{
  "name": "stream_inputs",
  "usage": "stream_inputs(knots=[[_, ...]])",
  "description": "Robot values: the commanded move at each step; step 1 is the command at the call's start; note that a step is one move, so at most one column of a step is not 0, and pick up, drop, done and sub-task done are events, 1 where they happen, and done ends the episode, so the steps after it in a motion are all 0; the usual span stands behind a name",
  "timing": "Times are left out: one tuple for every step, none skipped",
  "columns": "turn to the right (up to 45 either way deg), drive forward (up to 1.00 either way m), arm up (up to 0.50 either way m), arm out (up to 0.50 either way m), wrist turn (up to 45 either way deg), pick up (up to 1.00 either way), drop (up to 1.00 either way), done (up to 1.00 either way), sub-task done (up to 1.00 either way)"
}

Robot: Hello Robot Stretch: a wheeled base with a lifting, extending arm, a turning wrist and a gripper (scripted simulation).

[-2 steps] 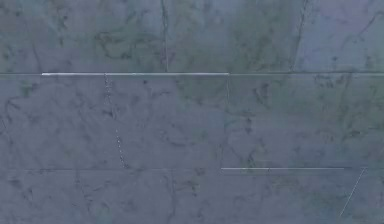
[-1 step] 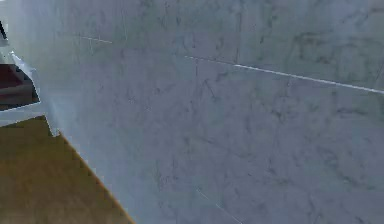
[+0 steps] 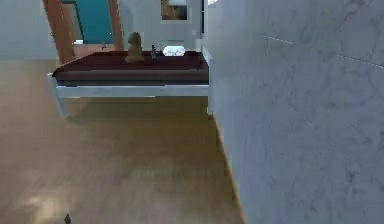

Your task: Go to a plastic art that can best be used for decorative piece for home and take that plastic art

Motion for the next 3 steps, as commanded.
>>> stream_inputs(knots=[[-45.0,0.00,0.00,0.00,0.0,0.00,0.00,0.00,0.00],[-42.0,0.00,0.00,0.00,0.0,0.00,0.00,0.00,0.00],[0.0,0.35,0.00,0.00,0.0,0.00,0.00,0.00,0.00]])
